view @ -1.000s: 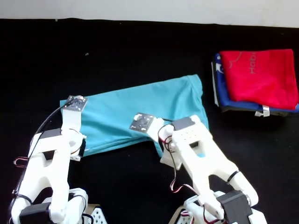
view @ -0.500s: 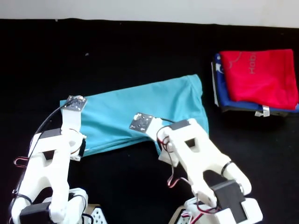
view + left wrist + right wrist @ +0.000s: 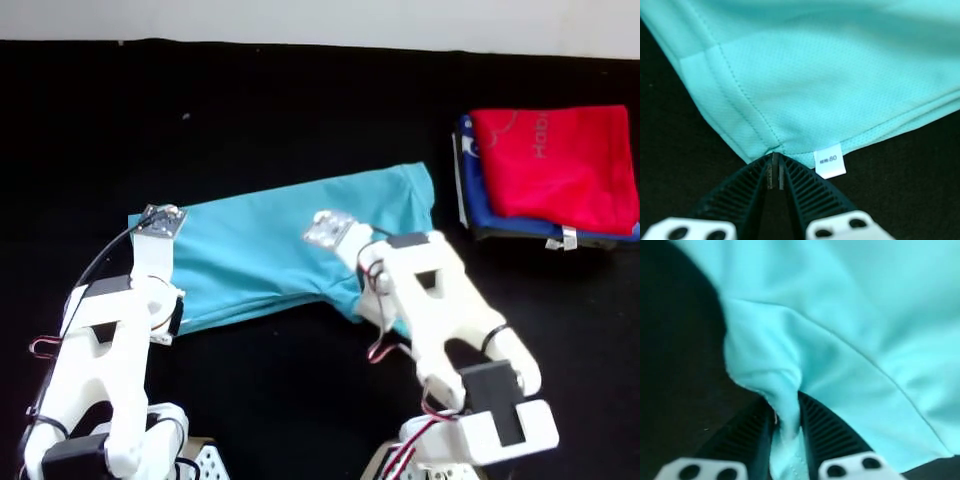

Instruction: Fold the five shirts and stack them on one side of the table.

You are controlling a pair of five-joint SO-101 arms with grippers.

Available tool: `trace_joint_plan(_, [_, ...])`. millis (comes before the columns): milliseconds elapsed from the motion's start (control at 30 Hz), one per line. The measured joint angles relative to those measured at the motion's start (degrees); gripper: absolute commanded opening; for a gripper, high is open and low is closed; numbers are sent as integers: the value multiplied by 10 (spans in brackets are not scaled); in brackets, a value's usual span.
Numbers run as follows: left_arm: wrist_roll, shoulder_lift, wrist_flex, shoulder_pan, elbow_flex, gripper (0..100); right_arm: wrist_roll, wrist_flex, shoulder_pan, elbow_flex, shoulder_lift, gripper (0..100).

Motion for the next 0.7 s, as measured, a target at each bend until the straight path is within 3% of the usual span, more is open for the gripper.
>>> trace_joint_plan(300, [0,0,0,0,0,9,1,83,26,-216,19,8])
trace_joint_plan(467, [0,0,0,0,0,9,1,84,25,-334,121,19])
trace_joint_plan(600, [0,0,0,0,0,9,-4,90,22,-443,229,134])
trace_joint_plan(700, [0,0,0,0,0,9,-64,90,24,-517,290,170])
